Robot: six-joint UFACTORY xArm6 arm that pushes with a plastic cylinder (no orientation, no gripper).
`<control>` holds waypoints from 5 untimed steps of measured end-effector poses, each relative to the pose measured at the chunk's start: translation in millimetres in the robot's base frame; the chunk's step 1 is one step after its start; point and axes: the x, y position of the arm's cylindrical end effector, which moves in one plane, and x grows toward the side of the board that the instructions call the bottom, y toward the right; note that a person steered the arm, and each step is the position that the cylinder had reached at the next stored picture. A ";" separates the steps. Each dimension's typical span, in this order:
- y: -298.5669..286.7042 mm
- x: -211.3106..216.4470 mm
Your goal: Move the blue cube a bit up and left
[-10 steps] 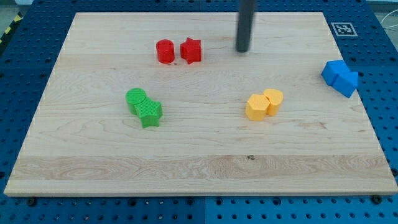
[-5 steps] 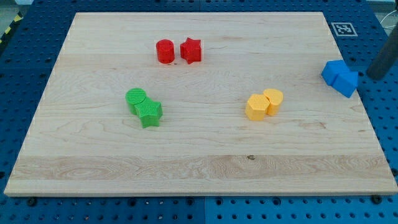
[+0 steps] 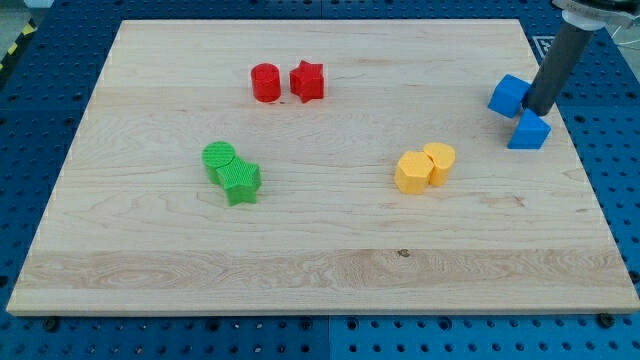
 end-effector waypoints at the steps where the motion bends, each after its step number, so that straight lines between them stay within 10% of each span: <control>1: -11.2 -17.7; 5: -100.7 -38.0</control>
